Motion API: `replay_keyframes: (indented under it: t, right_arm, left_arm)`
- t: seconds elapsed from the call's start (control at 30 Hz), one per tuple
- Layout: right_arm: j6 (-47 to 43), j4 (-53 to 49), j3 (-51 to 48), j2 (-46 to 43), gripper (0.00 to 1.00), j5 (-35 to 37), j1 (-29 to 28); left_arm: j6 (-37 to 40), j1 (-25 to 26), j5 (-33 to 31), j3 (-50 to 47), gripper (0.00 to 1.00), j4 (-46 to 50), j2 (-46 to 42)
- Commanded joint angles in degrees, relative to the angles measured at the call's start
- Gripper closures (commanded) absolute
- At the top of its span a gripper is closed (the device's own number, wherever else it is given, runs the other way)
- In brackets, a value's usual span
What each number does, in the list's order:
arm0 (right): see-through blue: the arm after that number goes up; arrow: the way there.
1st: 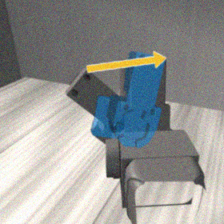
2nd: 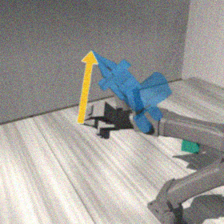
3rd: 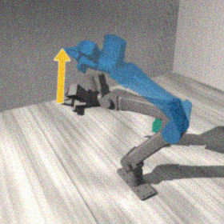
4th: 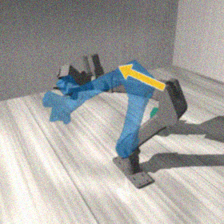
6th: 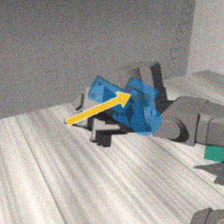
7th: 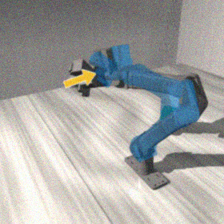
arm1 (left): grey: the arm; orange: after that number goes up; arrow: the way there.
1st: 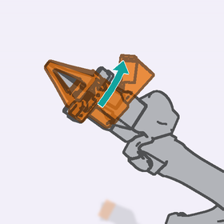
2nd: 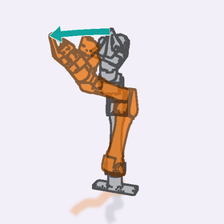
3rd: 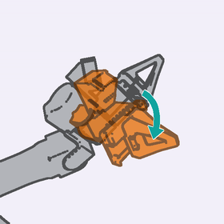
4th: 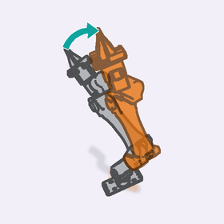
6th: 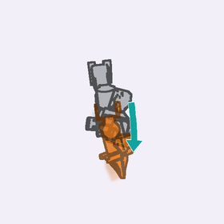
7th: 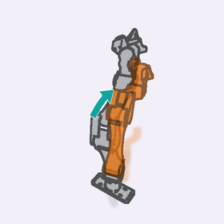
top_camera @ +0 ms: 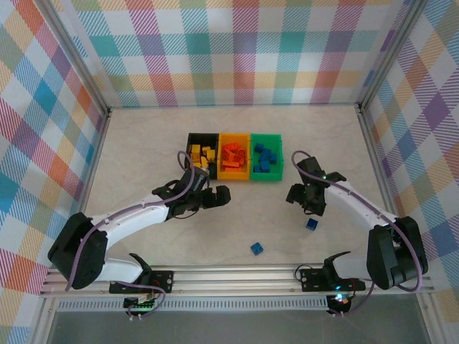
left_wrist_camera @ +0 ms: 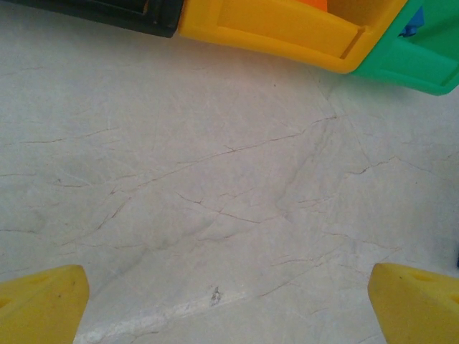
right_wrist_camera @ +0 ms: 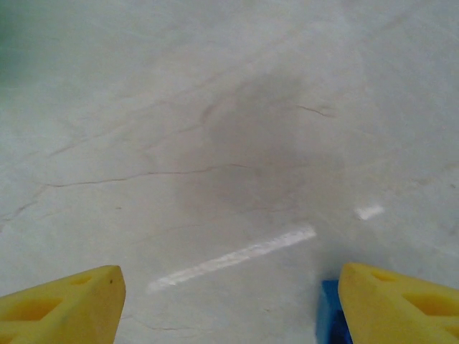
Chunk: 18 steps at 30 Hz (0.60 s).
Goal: Sort the legos into containers by color
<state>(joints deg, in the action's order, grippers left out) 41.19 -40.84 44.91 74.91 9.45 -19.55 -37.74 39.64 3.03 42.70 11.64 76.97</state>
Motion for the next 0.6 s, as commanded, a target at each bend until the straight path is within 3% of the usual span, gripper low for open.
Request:
replay_keyframes:
  t: [0.0,0.3,0.57]
  right_arm:
    - [1.96,-4.06,-0.98,-0.11,0.22,-0.59,0.87]
    - [1.09,-8.55,-1.22,0.09,0.22,-0.28,2.57]
    - [-0.48,-7.90,-2.16,5.95,0.28,-2.82,2.79]
  left_arm:
    - [-0.57,0.06,2.00,-1.38,0.00,-2.59,1.33]
    - [-1.33,0.11,3.08,-2.29,0.00,-4.67,2.66]
    - [-1.55,0.11,3.74,-2.84,0.00,-5.78,3.26]
